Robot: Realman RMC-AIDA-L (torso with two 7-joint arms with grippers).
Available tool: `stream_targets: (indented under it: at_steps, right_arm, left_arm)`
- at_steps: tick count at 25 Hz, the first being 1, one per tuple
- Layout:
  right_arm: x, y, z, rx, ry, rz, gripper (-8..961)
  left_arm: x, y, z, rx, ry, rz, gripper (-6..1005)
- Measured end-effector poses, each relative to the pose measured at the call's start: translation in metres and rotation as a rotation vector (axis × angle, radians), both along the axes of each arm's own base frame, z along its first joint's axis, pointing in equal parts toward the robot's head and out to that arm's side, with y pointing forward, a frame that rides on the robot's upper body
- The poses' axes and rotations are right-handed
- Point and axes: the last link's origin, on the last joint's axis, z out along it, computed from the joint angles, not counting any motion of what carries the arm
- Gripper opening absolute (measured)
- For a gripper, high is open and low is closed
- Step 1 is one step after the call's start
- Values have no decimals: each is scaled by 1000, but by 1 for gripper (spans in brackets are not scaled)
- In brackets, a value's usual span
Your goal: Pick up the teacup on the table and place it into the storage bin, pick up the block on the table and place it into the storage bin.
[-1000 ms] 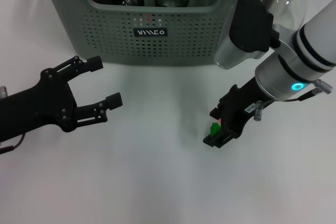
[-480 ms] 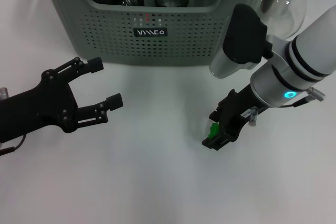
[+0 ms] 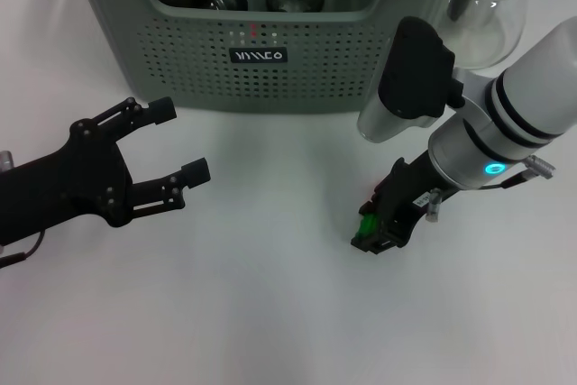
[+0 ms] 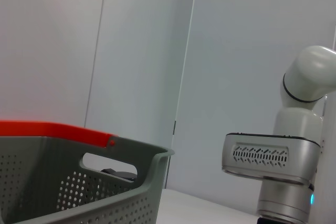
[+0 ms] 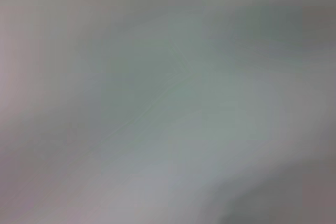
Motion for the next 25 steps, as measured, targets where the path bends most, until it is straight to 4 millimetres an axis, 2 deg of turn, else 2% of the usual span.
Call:
stream_targets:
  at_steps: [5, 8, 10, 14, 18, 21, 23, 24, 25]
  right_arm:
    - [-4, 4, 6, 21, 28, -9, 483]
    - [-10, 7, 16, 35, 56, -20, 441]
    - [-21, 9, 32, 37, 124, -23, 446]
    - [-53, 12, 81, 66, 393, 11, 457]
    - [-75, 22, 135, 262, 705, 74, 467]
    - [-85, 37, 156, 419, 838, 94, 475]
    - [-93, 52, 158, 495, 860, 81, 480]
    - [-100, 68, 153, 542, 846, 45, 483]
    - [-100, 68, 153, 542, 846, 45, 486]
  left_arm:
    - [0, 0, 0, 1, 0, 1, 917]
    - [-1, -1, 0, 2, -1, 4, 917]
    - [-2, -1, 1, 7, -3, 9, 917]
    - [-4, -1, 5, 31, -12, 24, 917]
    - [-5, -2, 7, 43, -19, 31, 917]
    - [-5, -2, 7, 44, -19, 33, 917]
    - [-5, -2, 7, 43, -19, 33, 917]
    - [-5, -1, 6, 41, -22, 33, 917]
    - [-5, -1, 5, 39, -26, 34, 917]
